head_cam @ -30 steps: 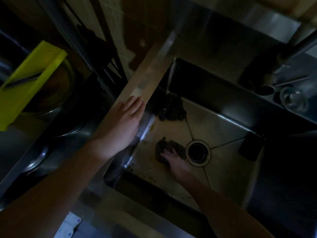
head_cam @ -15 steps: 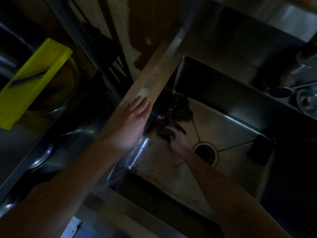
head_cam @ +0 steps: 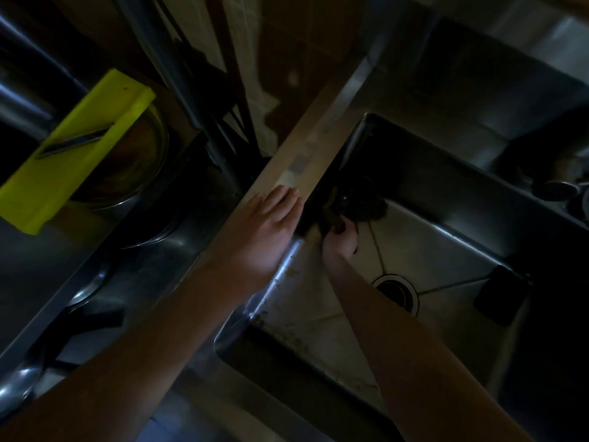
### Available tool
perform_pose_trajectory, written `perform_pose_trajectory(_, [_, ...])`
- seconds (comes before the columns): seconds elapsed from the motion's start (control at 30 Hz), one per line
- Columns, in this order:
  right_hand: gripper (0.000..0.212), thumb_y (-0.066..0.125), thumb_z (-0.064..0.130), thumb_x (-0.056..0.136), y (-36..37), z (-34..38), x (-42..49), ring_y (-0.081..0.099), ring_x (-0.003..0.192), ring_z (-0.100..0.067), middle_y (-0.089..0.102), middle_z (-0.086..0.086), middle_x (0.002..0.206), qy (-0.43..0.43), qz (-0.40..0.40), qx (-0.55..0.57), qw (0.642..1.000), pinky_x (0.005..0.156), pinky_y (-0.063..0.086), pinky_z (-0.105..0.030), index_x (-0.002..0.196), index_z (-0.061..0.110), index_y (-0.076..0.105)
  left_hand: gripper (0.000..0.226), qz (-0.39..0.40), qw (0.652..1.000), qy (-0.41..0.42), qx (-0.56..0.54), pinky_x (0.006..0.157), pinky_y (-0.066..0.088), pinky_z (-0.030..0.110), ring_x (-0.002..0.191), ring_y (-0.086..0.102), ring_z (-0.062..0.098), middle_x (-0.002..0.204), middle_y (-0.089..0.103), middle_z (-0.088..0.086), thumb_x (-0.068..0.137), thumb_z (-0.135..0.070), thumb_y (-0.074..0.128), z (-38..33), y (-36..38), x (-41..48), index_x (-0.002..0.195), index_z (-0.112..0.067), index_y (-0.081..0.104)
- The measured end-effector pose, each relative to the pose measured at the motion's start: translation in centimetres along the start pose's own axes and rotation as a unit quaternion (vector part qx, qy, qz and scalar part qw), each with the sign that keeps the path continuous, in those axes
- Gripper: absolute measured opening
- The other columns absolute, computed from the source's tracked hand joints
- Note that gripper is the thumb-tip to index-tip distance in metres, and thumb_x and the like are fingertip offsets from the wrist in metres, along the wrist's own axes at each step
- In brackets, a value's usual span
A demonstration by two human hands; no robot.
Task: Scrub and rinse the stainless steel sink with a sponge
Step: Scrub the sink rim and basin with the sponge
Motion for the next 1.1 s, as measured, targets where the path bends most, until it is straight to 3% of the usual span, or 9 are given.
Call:
perform_pose_trajectory(0.17, [0.048,0.044,0.0,0.091,2.9,1.0,-0.8,0.048,0.127,-0.027,0.054,-0.012,0.137,-0.035,0.043,-0.026,0.998,0.1,0.034,-0.022,0.137,0.013,0.049,0.054,-0.006,1.0,0.0,-0.011,0.114,0.012,0.037,0.145,0.012,0.021,0.156,0.019,0.008,0.096,-0.015,0.037,-0.1,0.2,0.3,0.147,-0.008,0.02])
perform_pose_trajectory(0.23, [0.047,0.045,0.001,0.092,2.3,0.8,-0.6,0.046,0.127,-0.027,0.052,-0.014,0.137,-0.104,0.082,-0.069,0.989,0.097,0.027,-0.013,0.138,0.01,0.047,0.055,-0.006,1.0,0.001,-0.006,0.113,0.012,0.037,0.145,0.012,0.021,0.156,0.018,0.008,0.096,-0.016,0.037,-0.1,0.1,0.3,0.147,-0.008,0.019])
perform_pose_trajectory(0.3, [0.043,0.047,0.001,0.092,1.7,0.3,-1.1,0.046,0.126,-0.029,0.051,-0.016,0.138,-0.184,0.145,-0.123,0.964,0.091,0.024,-0.008,0.134,0.008,0.05,0.057,-0.001,1.0,0.004,-0.001,0.113,0.014,0.037,0.144,0.013,0.022,0.156,0.02,0.009,0.095,-0.016,0.04,-0.2,0.0,0.2,0.147,-0.007,0.02])
perform_pose_trajectory(0.5, [0.044,0.043,-0.003,0.092,1.1,-4.3,-5.5,0.046,0.128,-0.032,0.038,-0.013,0.148,-0.265,0.319,-0.27,0.869,0.099,0.035,-0.026,0.13,0.016,0.056,0.061,0.005,1.0,0.009,0.025,0.113,0.016,0.036,0.144,0.015,0.023,0.155,0.022,0.009,0.092,-0.014,0.047,-0.5,-0.4,0.0,0.147,-0.007,0.022])
perform_pose_trajectory(0.63, [0.051,0.04,-0.002,0.094,1.1,-6.6,-7.4,0.02,0.145,-0.022,0.028,-0.002,0.155,-0.301,0.374,-0.319,0.817,0.111,0.026,-0.025,0.14,0.019,0.044,0.063,0.009,0.999,0.004,0.033,0.113,0.017,0.036,0.143,0.017,0.023,0.154,0.024,0.008,0.09,-0.012,0.052,-0.5,-0.6,-0.1,0.146,-0.008,0.023])
perform_pose_trajectory(0.7, [0.051,0.04,-0.001,0.095,1.0,-6.8,-6.8,0.016,0.146,-0.019,0.027,0.001,0.156,-0.276,0.371,-0.321,0.826,0.112,0.022,-0.025,0.142,0.02,0.042,0.063,0.009,0.999,0.002,0.035,0.114,0.018,0.036,0.143,0.018,0.023,0.154,0.025,0.008,0.09,-0.012,0.054,-0.5,-0.6,-0.2,0.146,-0.008,0.025])
perform_pose_trajectory(0.83, [0.048,0.044,-0.001,0.093,0.4,-4.8,-4.5,0.038,0.136,-0.024,0.041,-0.004,0.148,-0.238,0.311,-0.246,0.887,0.104,0.025,-0.018,0.136,0.019,0.05,0.061,0.005,1.0,0.001,0.029,0.114,0.017,0.036,0.143,0.017,0.023,0.155,0.024,0.008,0.091,-0.012,0.052,-0.5,-0.6,-0.1,0.146,-0.008,0.024])
perform_pose_trajectory(0.97, [0.042,0.047,0.001,0.093,0.2,-2.4,-1.1,0.043,0.131,-0.028,0.05,-0.009,0.141,-0.2,0.234,-0.194,0.931,0.105,0.028,-0.022,0.133,0.013,0.052,0.058,0.001,1.0,-0.002,0.015,0.112,0.016,0.036,0.143,0.016,0.023,0.155,0.024,0.009,0.093,-0.013,0.046,-0.4,-0.4,0.1,0.146,-0.007,0.023])
perform_pose_trajectory(1.1, [0.043,0.046,0.004,0.094,0.8,-1.2,-0.6,0.043,0.13,-0.029,0.045,-0.011,0.144,-0.187,0.203,-0.204,0.939,0.104,0.031,-0.025,0.136,0.014,0.049,0.057,-0.004,1.0,0.0,0.019,0.112,0.015,0.036,0.144,0.014,0.023,0.155,0.022,0.009,0.094,-0.014,0.042,-0.4,-0.3,0.2,0.146,-0.008,0.022])
Point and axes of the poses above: each hand's wrist, its own x-axis towards the middle knuckle, its own y-axis out of the palm, z = x × y, the point moved 5 cm from there along x, towards the middle knuckle
